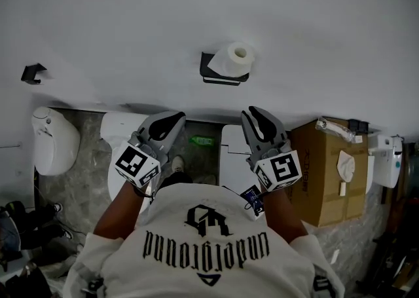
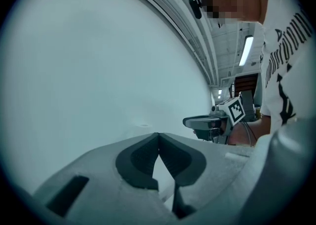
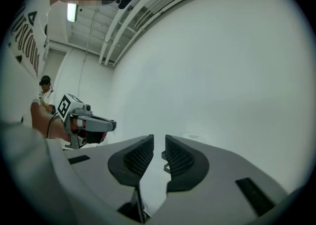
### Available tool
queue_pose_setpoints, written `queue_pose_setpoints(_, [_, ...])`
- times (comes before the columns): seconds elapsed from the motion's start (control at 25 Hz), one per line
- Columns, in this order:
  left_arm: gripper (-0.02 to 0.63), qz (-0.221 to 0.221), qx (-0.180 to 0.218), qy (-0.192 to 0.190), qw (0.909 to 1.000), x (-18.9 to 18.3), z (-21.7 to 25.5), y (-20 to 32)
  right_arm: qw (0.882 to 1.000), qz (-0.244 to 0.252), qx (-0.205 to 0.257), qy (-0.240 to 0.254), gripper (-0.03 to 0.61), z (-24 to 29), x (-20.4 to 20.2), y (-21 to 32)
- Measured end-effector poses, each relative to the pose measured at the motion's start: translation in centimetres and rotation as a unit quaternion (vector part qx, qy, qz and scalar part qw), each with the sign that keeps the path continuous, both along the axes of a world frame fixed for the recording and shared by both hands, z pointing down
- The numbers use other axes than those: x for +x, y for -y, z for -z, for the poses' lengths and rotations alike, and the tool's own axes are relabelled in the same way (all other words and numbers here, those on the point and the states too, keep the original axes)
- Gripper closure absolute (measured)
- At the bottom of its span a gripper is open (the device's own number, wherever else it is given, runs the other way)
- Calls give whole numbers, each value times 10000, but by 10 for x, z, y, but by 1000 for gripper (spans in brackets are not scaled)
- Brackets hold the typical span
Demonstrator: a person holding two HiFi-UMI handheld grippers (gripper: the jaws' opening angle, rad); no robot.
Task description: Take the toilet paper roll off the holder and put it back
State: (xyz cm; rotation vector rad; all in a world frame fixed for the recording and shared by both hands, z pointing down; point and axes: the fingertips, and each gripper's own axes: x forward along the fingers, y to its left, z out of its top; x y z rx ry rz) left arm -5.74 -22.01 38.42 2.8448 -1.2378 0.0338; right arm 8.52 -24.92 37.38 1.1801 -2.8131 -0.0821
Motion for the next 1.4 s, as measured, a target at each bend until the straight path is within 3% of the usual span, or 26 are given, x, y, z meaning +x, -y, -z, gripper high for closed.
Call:
queue_pose_setpoints(0.16, [600, 172, 55, -50, 9998, -15, 4, -10, 9995, 328, 9, 7, 550, 2, -17, -13])
queue_pose_setpoints(0.4, [600, -21, 100, -38, 9999, -30, 5, -33, 9986, 509, 111, -57, 563, 6, -43, -37])
queue_pose_setpoints(1.4, [600, -641, 167, -217, 9976, -133, 20, -154, 9999, 60, 140, -22, 563, 18, -149, -169])
